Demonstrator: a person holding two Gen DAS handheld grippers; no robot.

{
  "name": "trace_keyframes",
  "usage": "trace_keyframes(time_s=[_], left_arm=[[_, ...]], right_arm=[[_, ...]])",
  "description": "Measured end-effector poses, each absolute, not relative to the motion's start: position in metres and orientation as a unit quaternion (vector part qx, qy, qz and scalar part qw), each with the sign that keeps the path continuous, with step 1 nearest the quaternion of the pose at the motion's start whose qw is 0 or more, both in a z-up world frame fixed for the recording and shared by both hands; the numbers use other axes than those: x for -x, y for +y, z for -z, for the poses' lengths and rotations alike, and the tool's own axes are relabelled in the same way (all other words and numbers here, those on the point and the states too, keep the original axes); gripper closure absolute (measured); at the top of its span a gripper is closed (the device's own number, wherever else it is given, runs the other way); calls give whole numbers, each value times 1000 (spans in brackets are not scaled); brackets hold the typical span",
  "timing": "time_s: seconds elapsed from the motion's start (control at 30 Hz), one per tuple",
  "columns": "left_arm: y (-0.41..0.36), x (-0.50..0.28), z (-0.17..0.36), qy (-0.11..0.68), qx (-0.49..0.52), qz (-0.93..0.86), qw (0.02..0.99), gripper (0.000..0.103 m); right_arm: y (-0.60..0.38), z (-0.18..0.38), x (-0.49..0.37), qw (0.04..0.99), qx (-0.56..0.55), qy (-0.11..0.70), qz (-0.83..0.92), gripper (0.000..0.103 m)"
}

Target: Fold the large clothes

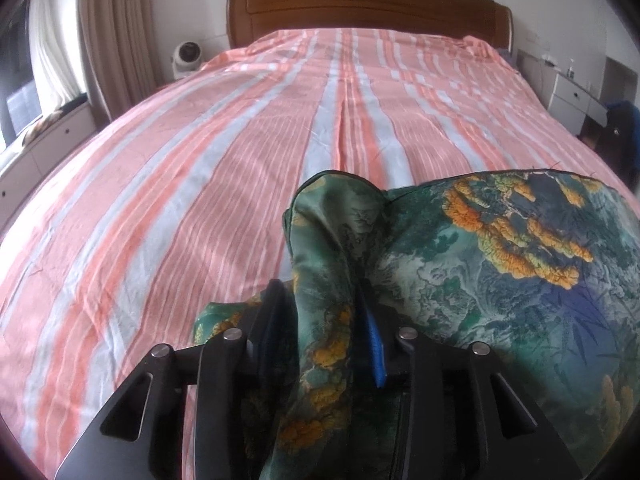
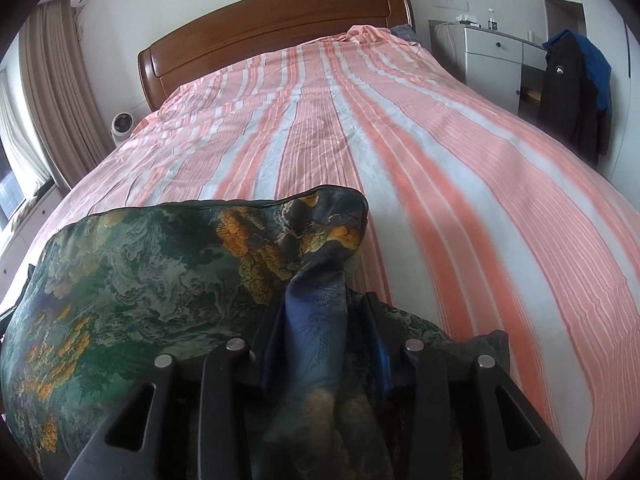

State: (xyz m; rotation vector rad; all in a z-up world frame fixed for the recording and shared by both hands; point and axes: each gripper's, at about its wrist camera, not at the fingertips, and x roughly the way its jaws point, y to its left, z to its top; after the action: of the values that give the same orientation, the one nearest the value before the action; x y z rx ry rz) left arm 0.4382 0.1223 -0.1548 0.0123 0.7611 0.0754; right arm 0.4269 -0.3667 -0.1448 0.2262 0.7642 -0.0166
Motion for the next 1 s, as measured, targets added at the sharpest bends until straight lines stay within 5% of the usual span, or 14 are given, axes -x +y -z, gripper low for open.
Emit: trace_keyframes(time_s=[0.1, 0.23, 0.37, 0.47, 0.67, 1.0], left_arm=[[124, -438, 154, 371, -6, -47, 927, 52], [128, -437, 148, 391, -5, -95, 915, 10], [142, -418, 115, 407, 22, -82, 910, 9], [149, -377, 87, 390, 27, -59, 918, 8], [141, -268, 69, 393, -21, -32, 919, 5], [58, -181, 82, 410, -35, 69, 909, 2]], right_arm=[[-367, 145, -426, 922, -109, 371, 12, 61], [-371, 146, -427, 921, -114, 373, 13, 51], [-380, 133, -425, 909, -135, 395, 6, 17], [-387, 91, -391, 929, -129, 344, 45, 7], [-358, 46, -286, 953, -113, 277, 52, 2], [-252, 108, -131, 938, 1, 343, -47, 2]])
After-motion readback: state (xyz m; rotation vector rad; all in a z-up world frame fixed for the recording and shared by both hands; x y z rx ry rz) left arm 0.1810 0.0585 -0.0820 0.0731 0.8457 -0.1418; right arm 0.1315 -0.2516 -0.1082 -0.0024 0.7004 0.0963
